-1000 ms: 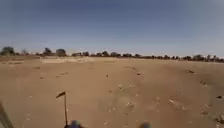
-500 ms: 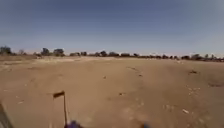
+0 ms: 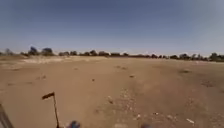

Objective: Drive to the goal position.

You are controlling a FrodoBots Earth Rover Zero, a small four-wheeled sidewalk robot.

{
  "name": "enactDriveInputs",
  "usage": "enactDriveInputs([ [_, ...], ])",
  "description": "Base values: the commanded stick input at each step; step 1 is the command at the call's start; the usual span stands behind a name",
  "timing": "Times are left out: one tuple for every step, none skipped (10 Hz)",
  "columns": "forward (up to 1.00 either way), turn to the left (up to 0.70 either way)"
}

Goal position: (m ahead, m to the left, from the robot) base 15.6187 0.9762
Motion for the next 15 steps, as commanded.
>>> enactDriveInputs([
  [0.70,0.00],
  [0.70,0.00],
  [0.70,0.00],
  [0.70,0.00],
  [0.70,0.00],
  [0.70,-0.03],
  [0.70,-0.20],
  [0.70,-0.35],
  [0.70,-0.35],
  [0.70,-0.35],
  [0.70,-0.28],
  [0.70,-0.19],
  [0.70,-0.10],
  [0.70,-0.02],
  [0.70,0.00],
])
